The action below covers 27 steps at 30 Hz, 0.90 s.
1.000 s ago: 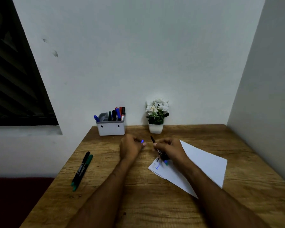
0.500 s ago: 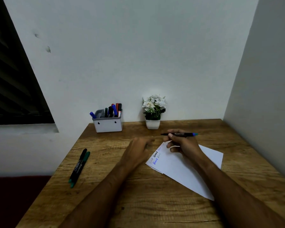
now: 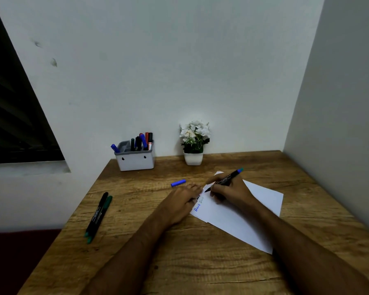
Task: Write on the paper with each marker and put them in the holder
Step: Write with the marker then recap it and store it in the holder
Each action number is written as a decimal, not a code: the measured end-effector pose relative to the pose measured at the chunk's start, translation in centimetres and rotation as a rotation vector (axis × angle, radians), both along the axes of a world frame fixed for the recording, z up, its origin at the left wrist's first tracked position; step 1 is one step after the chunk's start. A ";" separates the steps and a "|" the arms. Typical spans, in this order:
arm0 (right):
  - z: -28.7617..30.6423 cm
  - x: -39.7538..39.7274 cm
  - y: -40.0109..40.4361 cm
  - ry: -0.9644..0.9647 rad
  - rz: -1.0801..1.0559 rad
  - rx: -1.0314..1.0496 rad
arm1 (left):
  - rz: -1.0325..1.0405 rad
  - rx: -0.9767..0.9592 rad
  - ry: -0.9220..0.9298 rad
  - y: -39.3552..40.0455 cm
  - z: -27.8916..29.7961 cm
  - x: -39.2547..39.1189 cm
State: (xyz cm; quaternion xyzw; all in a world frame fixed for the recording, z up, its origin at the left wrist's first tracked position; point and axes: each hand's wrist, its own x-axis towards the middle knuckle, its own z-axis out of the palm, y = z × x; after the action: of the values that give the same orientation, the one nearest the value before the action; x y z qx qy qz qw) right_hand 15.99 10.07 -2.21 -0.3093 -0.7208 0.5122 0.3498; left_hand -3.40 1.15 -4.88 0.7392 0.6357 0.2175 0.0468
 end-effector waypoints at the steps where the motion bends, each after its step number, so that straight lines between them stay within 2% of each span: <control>1: 0.0 -0.2 0.0 -0.020 0.011 0.006 | -0.002 -0.002 -0.008 0.0 0.0 0.0; 4: -0.2 -0.8 0.1 -0.140 -0.006 0.145 | -0.010 -0.014 -0.040 0.1 0.1 -0.2; 7: -0.9 -1.2 0.3 -0.153 -0.054 0.244 | -0.010 -0.030 -0.058 0.1 0.1 -0.4; 11: -1.4 -1.3 0.6 -0.195 -0.103 0.268 | -0.003 -0.033 -0.056 0.2 0.0 -0.4; 27: -1.7 -1.4 0.8 -0.234 -0.075 0.269 | -0.006 -0.041 -0.053 0.3 -0.3 -0.5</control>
State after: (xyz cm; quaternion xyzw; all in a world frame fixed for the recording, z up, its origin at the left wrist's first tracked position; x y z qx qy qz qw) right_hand 14.55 10.86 -3.93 -0.3438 -0.8066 0.3581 0.3209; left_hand -3.86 1.45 -5.19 0.7340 0.6363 0.2237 0.0797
